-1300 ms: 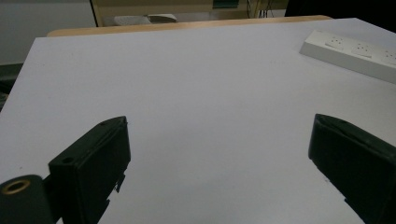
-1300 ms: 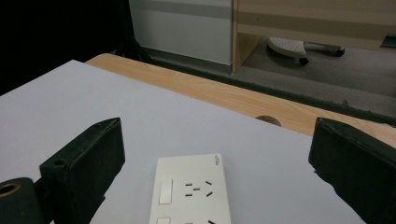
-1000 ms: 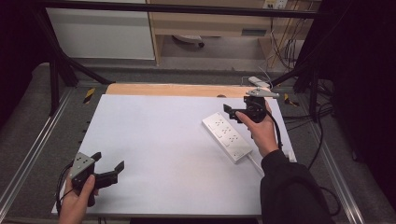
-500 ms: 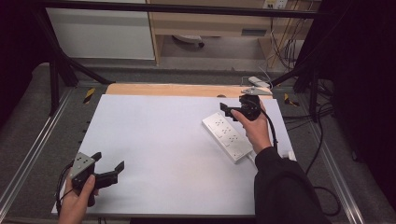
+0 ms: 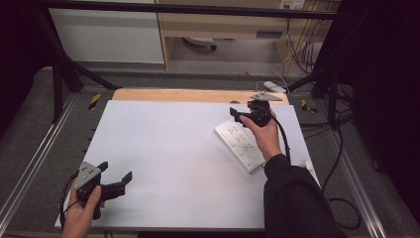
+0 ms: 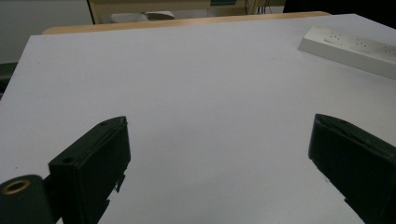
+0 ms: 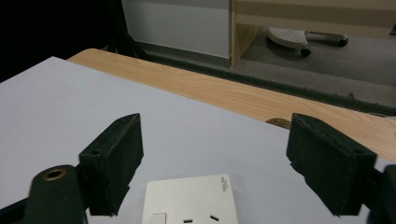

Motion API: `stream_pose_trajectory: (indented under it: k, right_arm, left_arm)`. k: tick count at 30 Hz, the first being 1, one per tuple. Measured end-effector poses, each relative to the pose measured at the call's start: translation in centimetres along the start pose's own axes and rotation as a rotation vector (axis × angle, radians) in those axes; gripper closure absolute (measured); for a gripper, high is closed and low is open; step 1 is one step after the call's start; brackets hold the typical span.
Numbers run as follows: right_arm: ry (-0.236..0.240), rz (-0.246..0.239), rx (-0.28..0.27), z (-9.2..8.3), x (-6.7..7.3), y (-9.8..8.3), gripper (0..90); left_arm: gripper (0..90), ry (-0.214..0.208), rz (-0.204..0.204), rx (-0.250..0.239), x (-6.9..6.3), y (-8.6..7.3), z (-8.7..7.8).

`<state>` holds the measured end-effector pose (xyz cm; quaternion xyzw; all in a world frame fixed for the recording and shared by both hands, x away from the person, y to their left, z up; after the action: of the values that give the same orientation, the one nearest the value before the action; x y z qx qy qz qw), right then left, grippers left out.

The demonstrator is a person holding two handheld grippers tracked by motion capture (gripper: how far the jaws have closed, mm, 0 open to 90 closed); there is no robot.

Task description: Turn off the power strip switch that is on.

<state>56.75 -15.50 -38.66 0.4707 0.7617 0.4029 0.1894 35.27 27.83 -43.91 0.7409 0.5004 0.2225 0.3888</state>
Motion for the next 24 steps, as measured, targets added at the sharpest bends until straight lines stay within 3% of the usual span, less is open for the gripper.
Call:
stream_pose_trajectory:
  k: [6,12,24]
  right_arm:
    - [0.004,-0.018,-0.011,0.3,0.2,0.0,35.8]
    - [0.006,-0.038,-0.019,0.6,0.5,0.1,58.4]
    - [-0.003,-0.069,-0.018,1.5,1.0,0.1,87.4]
  left_arm:
    - [5.4,0.003,0.004,-0.001,0.0,0.0,0.0]
    - [5.4,0.001,0.003,-0.001,0.0,0.0,0.0]
    - [5.4,0.003,0.002,-0.003,0.0,0.0,0.0]
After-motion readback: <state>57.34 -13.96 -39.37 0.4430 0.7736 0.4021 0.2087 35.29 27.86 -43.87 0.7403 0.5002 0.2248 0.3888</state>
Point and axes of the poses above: each handheld gripper's, and its own axes: z roughly forward along the jaws, y roughly out of its top, x roughly to its left, the point moved 5 cm from there along z, roughly forward along the jaws, and after that the axes turned 13 degrees about x, right-handed, at the moved point
